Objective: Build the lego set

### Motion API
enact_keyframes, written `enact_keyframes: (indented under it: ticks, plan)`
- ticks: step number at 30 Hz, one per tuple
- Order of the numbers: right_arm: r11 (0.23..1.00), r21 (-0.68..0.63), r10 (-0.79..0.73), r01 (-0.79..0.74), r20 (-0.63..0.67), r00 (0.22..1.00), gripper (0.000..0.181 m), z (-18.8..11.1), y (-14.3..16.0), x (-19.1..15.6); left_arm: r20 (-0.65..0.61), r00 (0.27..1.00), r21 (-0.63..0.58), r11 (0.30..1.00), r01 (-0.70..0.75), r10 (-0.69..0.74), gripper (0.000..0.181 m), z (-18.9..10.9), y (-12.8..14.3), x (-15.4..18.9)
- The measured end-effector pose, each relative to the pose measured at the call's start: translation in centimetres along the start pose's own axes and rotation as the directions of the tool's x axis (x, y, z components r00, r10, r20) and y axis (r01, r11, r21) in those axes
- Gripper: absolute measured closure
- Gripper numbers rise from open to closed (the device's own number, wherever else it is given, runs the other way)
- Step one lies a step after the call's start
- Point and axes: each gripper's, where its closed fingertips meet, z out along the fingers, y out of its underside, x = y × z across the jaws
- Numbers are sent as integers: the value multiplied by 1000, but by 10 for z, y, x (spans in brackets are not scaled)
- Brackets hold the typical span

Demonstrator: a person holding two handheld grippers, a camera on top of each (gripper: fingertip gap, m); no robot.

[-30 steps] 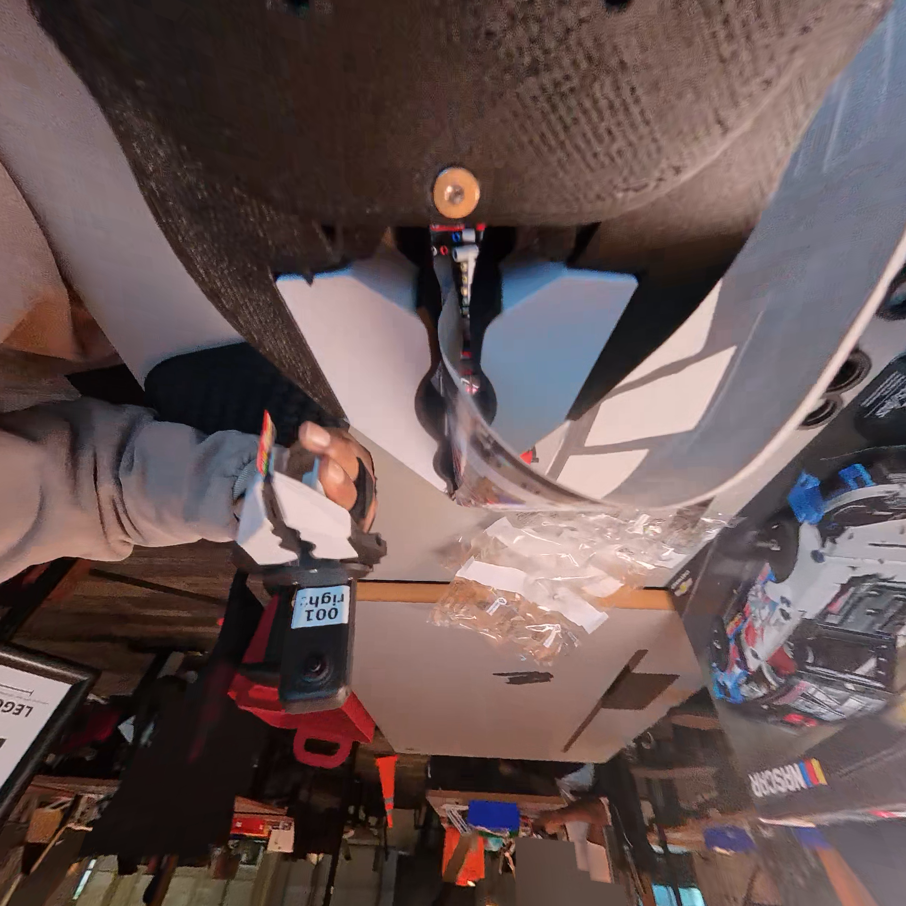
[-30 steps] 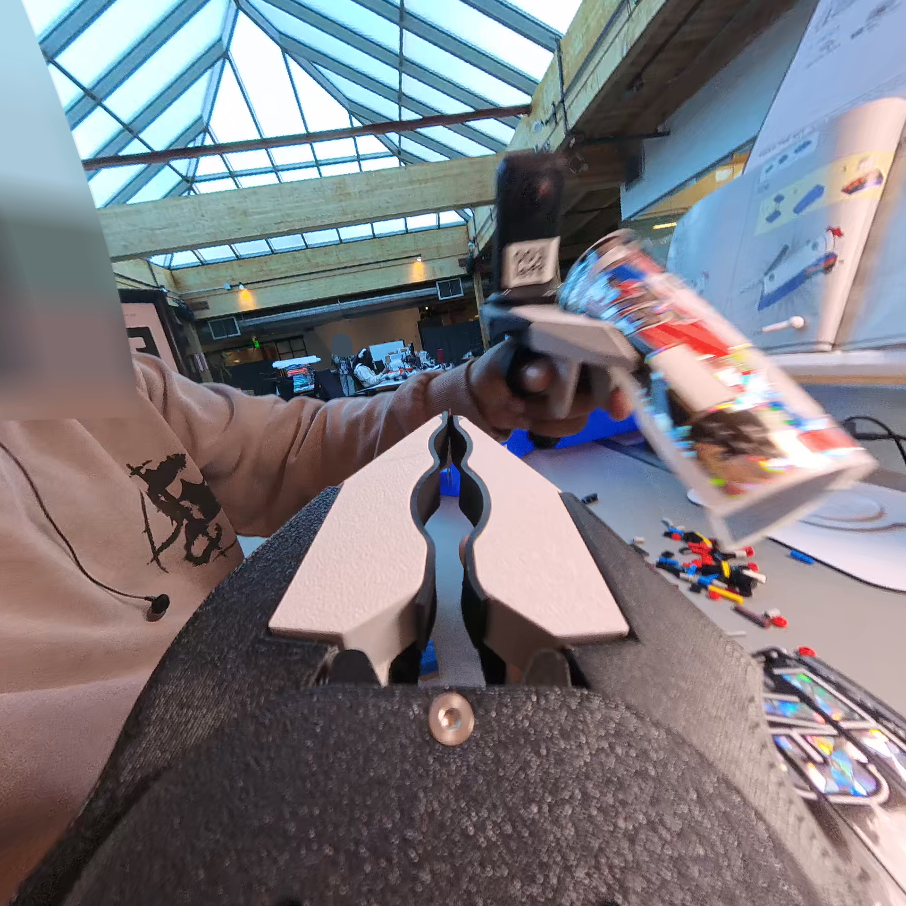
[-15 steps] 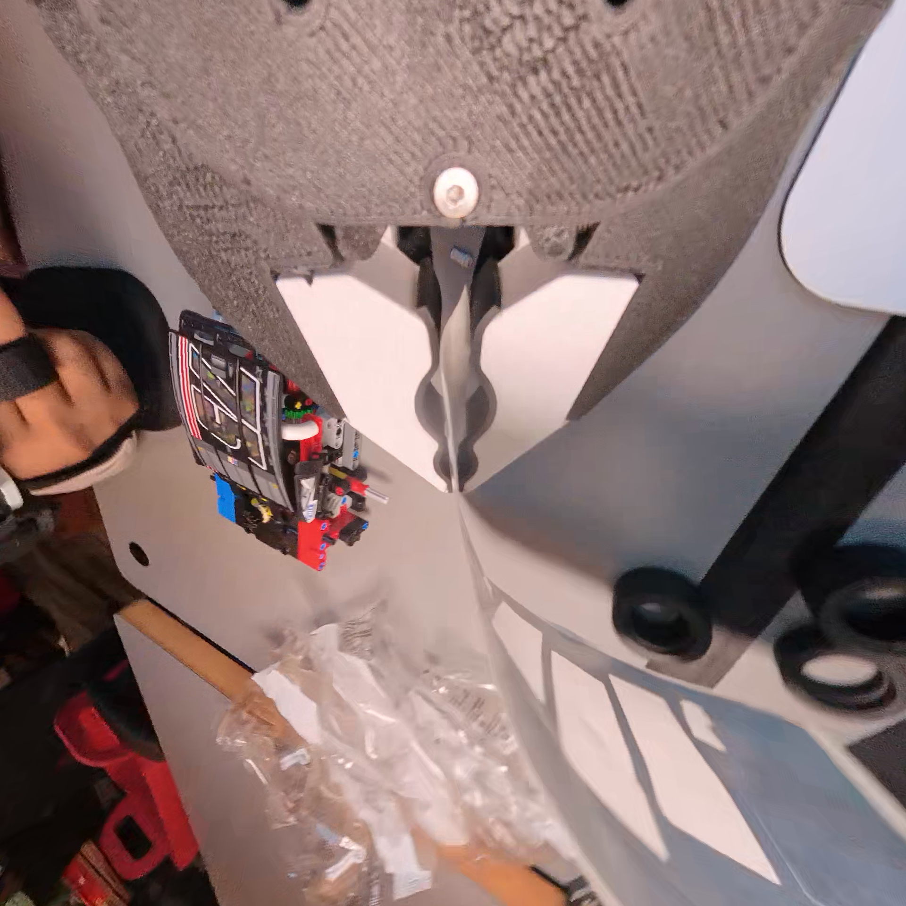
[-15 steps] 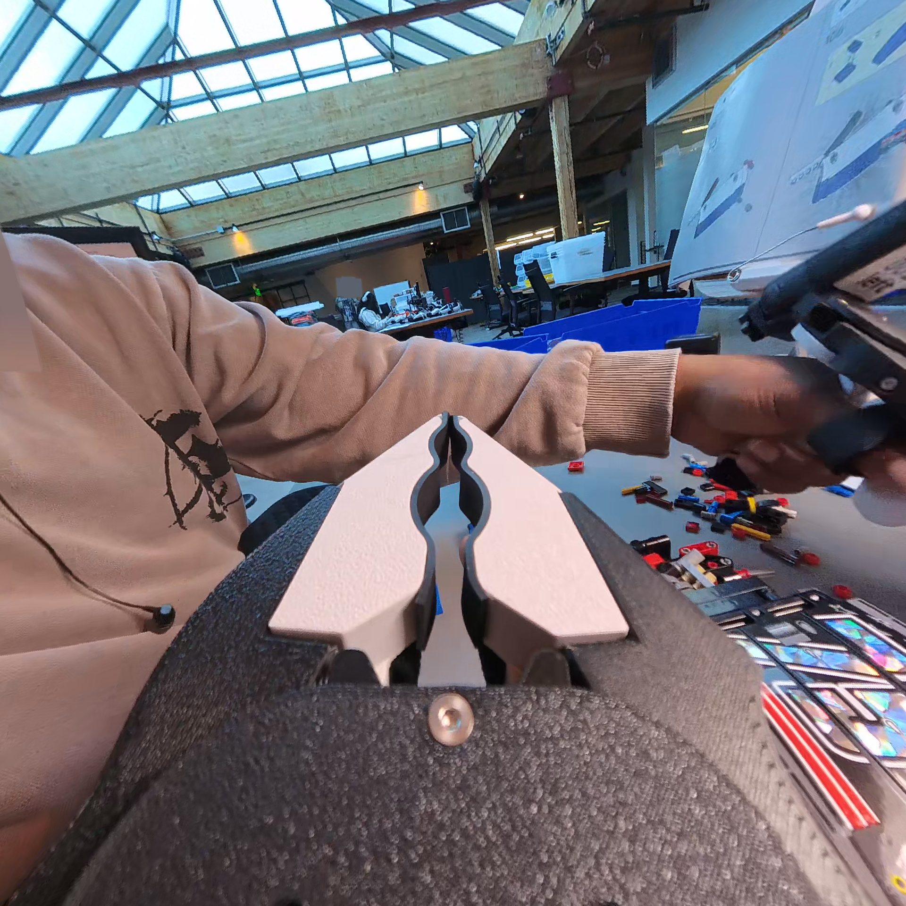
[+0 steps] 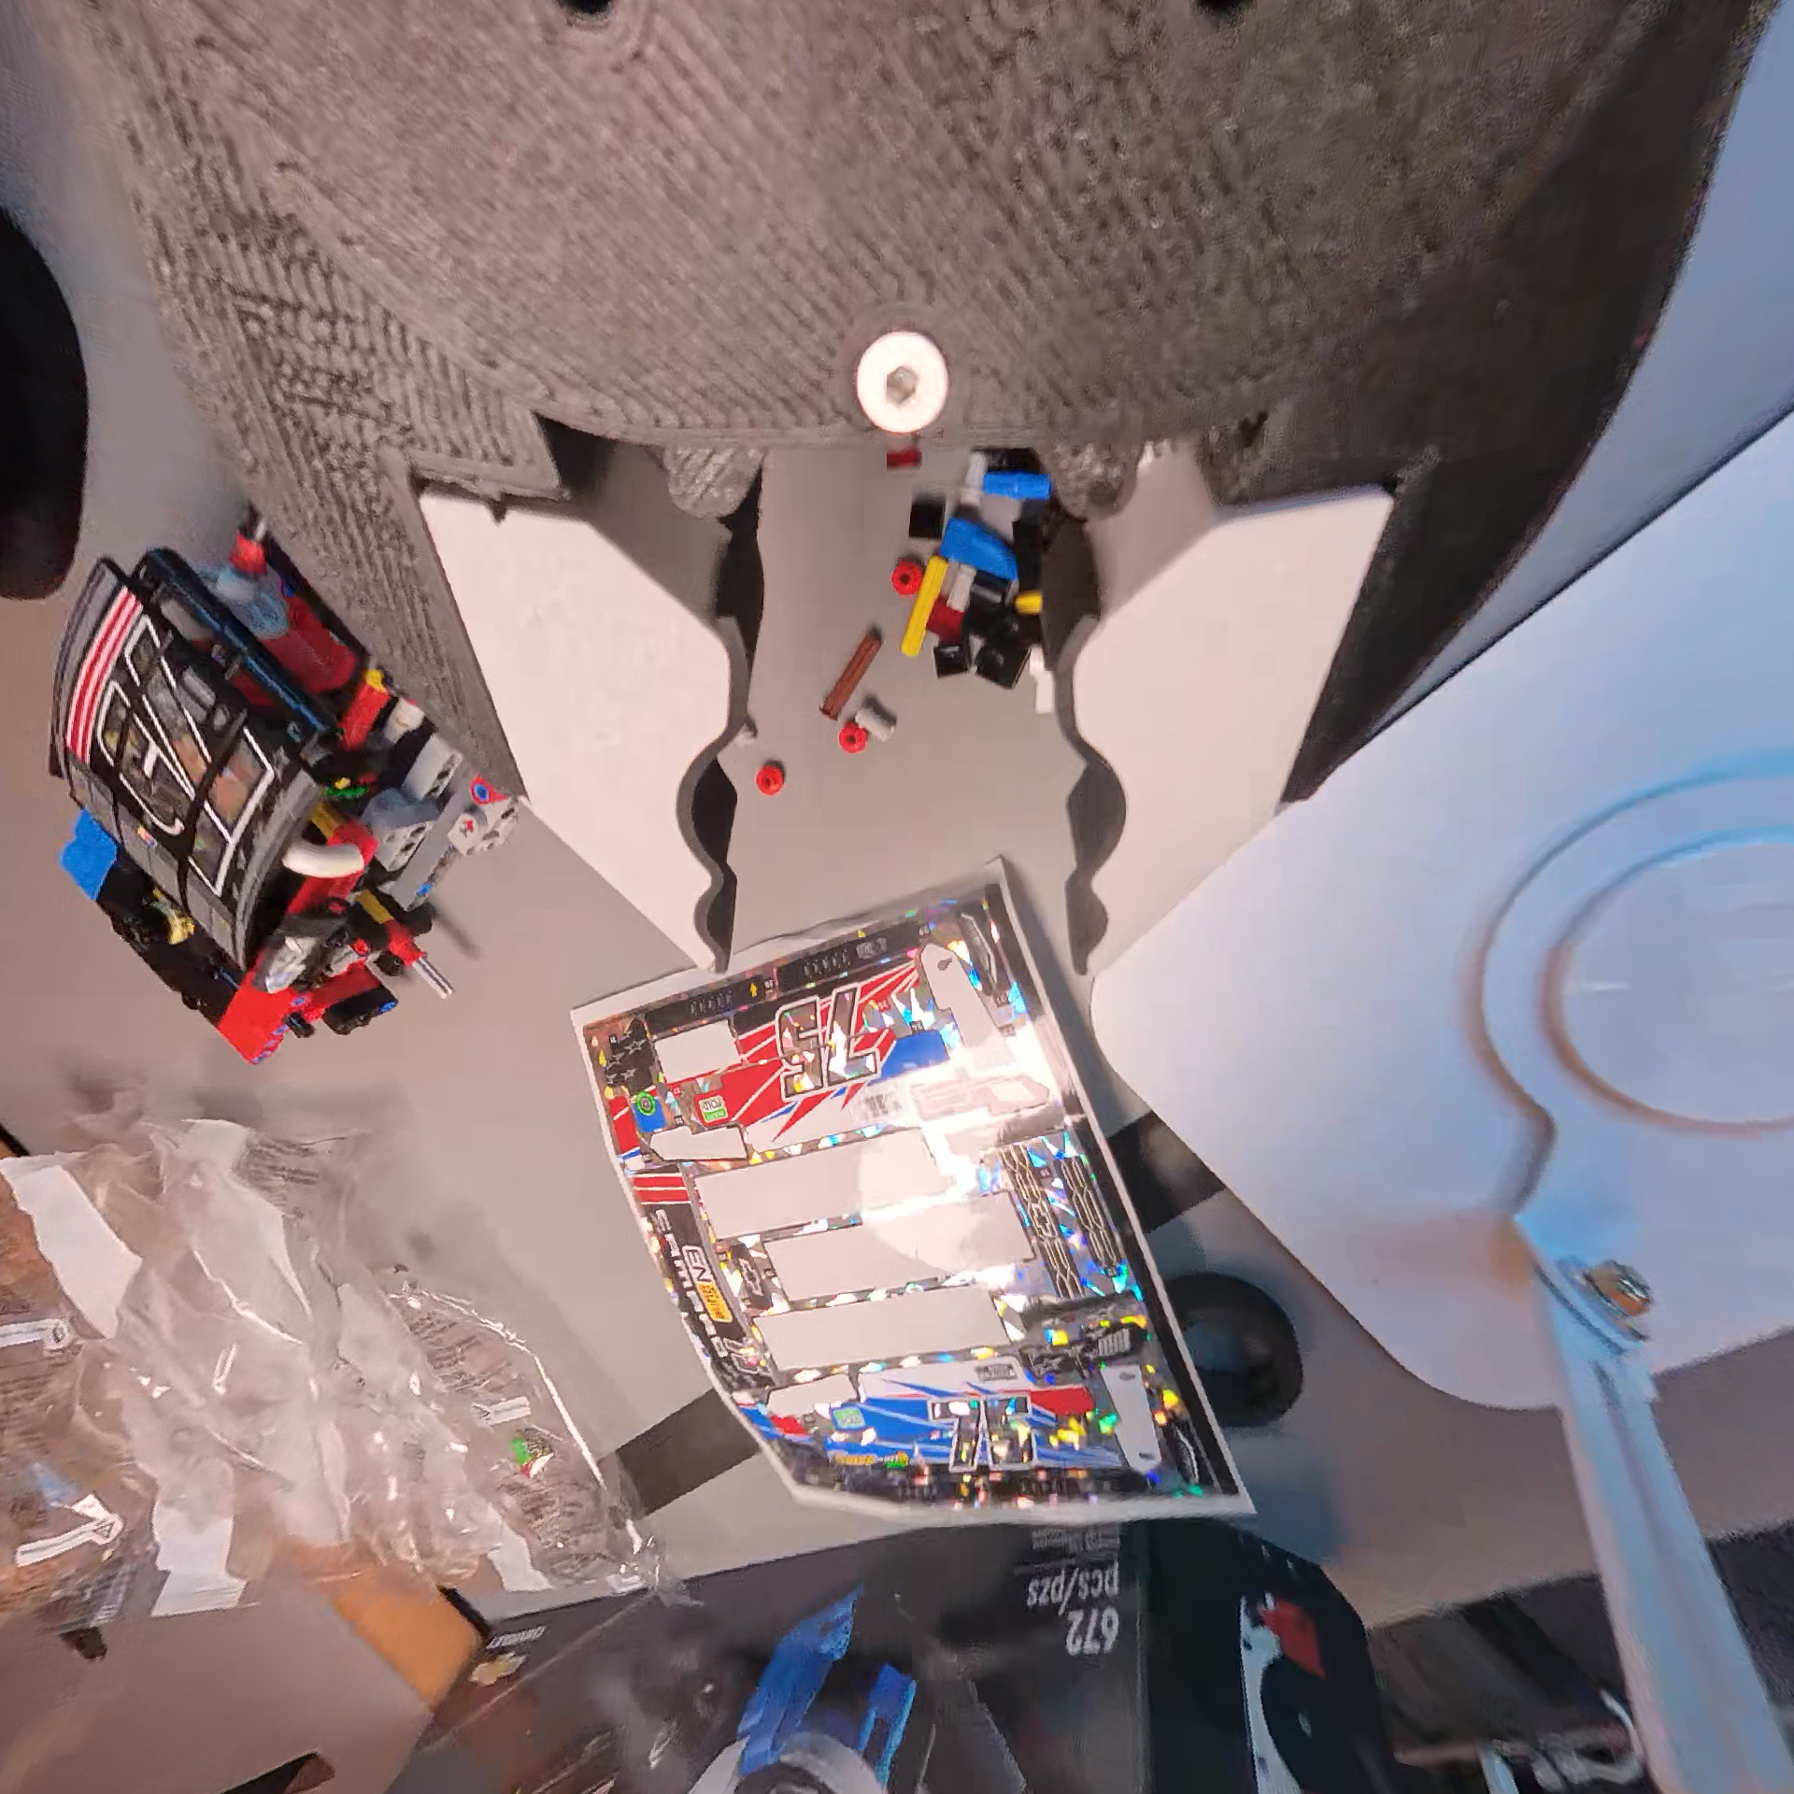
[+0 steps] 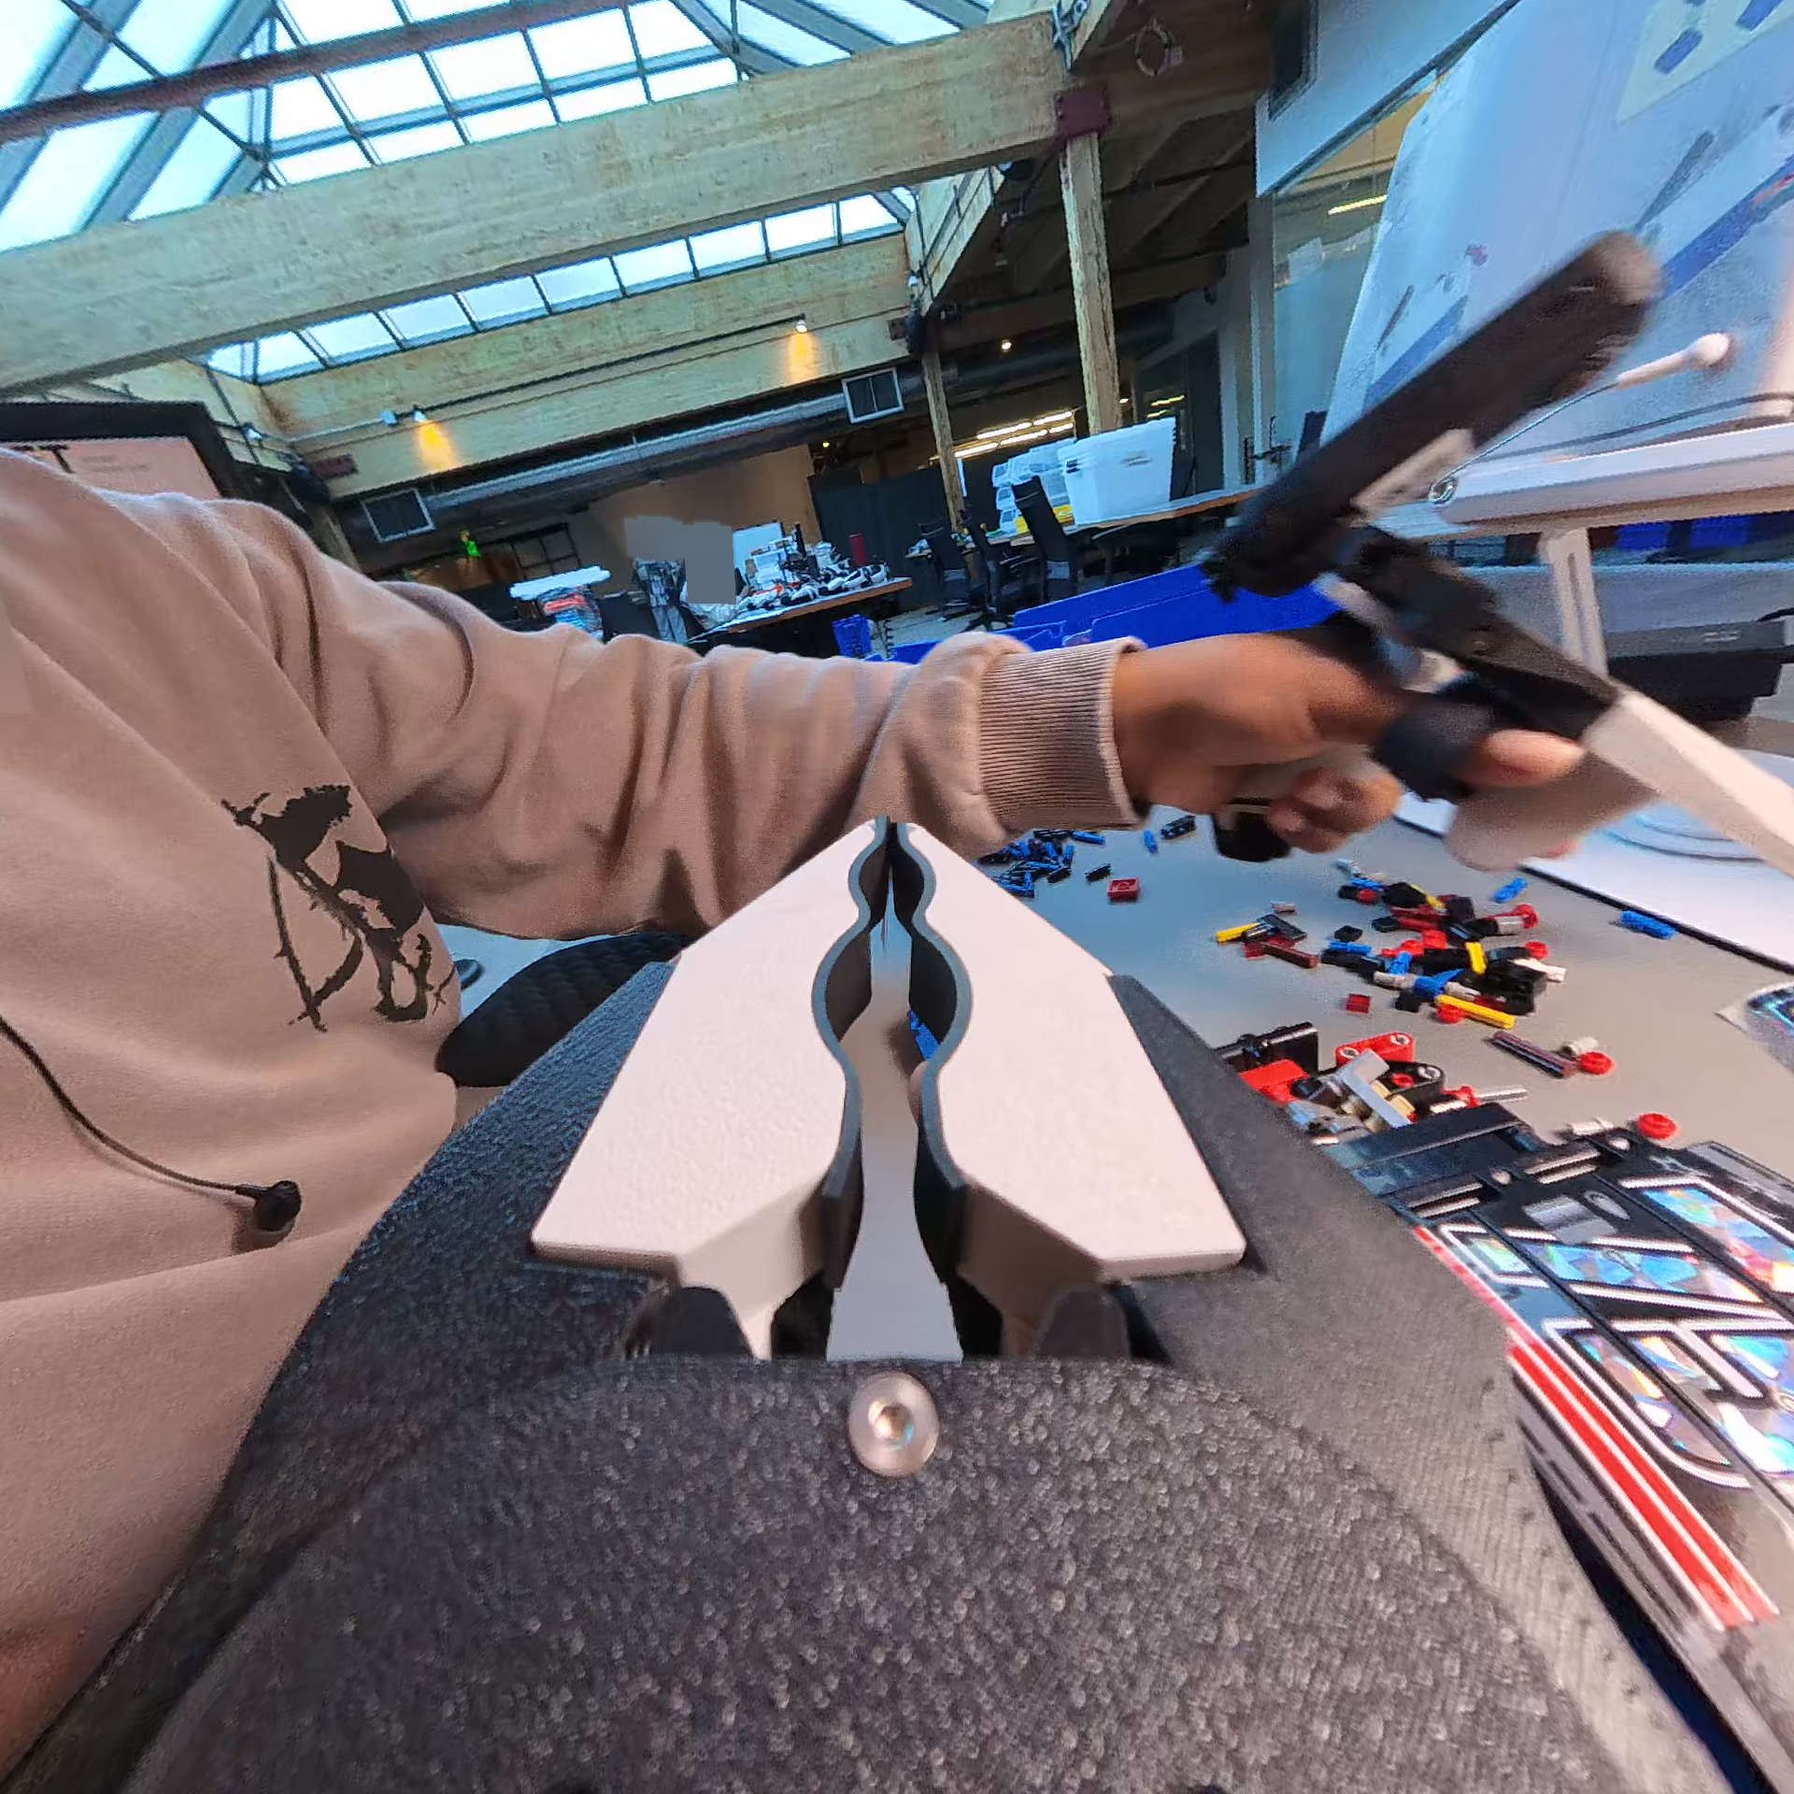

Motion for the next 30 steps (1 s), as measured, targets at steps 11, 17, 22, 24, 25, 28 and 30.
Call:
enact_keyframes:
  ticks: [11, 17, 22, 24, 25, 28, 30]
  plan:
    - [955, -125, -285, 270, -132, 949, 181, 25, 18, -2, -382, 911, 251, 966, -59, 154, 148, -167, 85, 127]
    - [528, -311, -848, 790, -238, 473, 181, 60, 12, -29, -657, 740, 227, 899, 373, -141, 154, -214, 126, 151]
    - [55, -434, -990, 899, -141, -8, 181, 83, 24, -44, -811, 520, 145, 768, 624, -269, 160, -229, 132, 146]
    - [-38, -448, -991, 893, -96, -90, 181, 90, 33, -46, -836, 474, 114, 757, 643, -276, 162, -231, 132, 150]
    - [-70, -453, -990, 889, -76, -117, 181, 92, 38, -45, -832, 481, 114, 763, 636, -276, 162, -229, 134, 151]
    - [-109, -474, -987, 874, -55, -153, 181, 93, 43, -40, -814, 503, 115, 770, 628, -289, 166, -224, 136, 152]
    - [-130, -481, -985, 867, -36, -168, 181, 93, 48, -37, -798, 525, 119, 775, 620, -297, 169, -219, 138, 150]
